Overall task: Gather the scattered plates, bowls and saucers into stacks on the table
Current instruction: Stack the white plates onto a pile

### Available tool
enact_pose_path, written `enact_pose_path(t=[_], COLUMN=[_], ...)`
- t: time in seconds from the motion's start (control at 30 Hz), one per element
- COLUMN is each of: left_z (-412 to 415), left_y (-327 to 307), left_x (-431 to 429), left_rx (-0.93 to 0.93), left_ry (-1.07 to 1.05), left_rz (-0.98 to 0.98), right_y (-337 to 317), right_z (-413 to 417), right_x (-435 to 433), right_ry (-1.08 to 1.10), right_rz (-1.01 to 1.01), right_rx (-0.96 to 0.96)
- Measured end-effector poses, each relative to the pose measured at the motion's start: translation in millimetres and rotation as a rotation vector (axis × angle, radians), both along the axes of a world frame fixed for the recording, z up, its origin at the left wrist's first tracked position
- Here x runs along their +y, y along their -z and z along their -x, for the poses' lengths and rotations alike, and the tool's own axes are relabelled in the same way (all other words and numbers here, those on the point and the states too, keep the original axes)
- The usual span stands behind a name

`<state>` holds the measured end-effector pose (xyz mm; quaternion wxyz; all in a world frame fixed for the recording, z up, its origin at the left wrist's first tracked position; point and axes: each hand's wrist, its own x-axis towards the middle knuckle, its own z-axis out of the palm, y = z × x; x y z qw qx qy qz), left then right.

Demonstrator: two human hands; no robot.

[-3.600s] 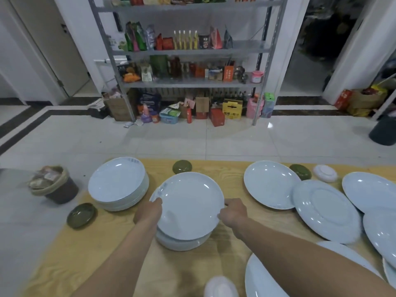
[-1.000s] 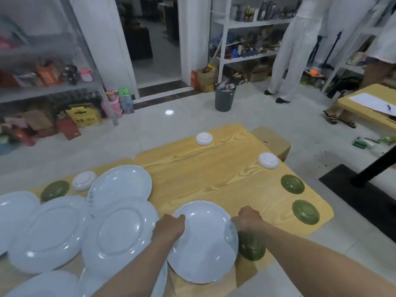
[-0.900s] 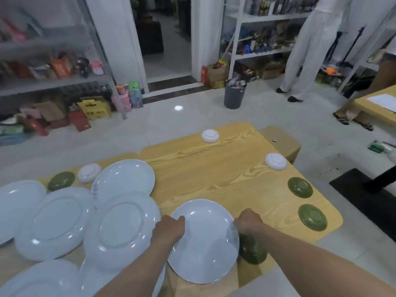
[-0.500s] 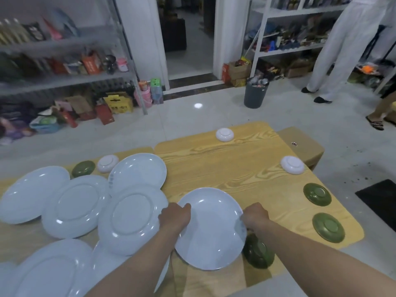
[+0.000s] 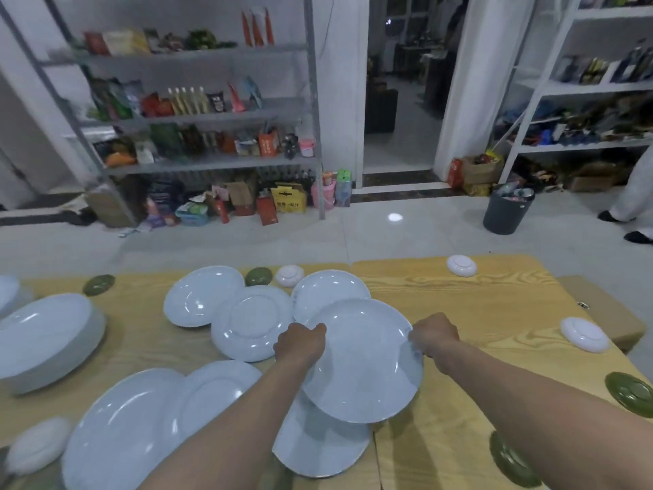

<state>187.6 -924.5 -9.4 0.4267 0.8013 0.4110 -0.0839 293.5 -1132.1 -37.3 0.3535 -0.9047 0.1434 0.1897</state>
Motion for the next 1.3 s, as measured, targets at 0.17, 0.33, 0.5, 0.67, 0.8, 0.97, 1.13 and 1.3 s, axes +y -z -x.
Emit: enact_pose_path(t=[0.17, 0.33, 0.5, 0.67, 0.8, 0.97, 1.13, 1.3], left_z=[56, 120, 180, 221, 237, 238, 234, 217], left_y=[-20, -30, -33, -32, -24, -19, -16, -6], left_x=[93, 190, 278, 364, 433, 514, 585, 644], left_rx=[-0.082, -0.155, -0.162, -0.202, -0.21, -0.18, -0.125, -0.113], left_ry=[-0.094, -0.188, -0.336, -0.451, -0.564, -0.653, -0.696, -0.628], left_rz=[0.005, 0.014, 0.046, 0.039, 0.047, 0.045, 0.044, 0.051], right_y=[-21, -30, -39, -40, -34, -17, -12, -5], right_z=[42, 101, 145, 166, 170, 169, 175, 177], right_x=[98, 200, 302, 404, 484, 581, 647, 690], right_ry=[-0.094, -0.149, -0.2, -0.287, -0.357, -0.4, -0.364, -0.3], right_rz=[-0.041, -0.073, -0.109, -0.182, -0.226, -0.248, -0.276, -0.313], right_rx=[-0.063, -0.077, -0.046, -0.032, -0.016, 0.002, 0.067, 0.141])
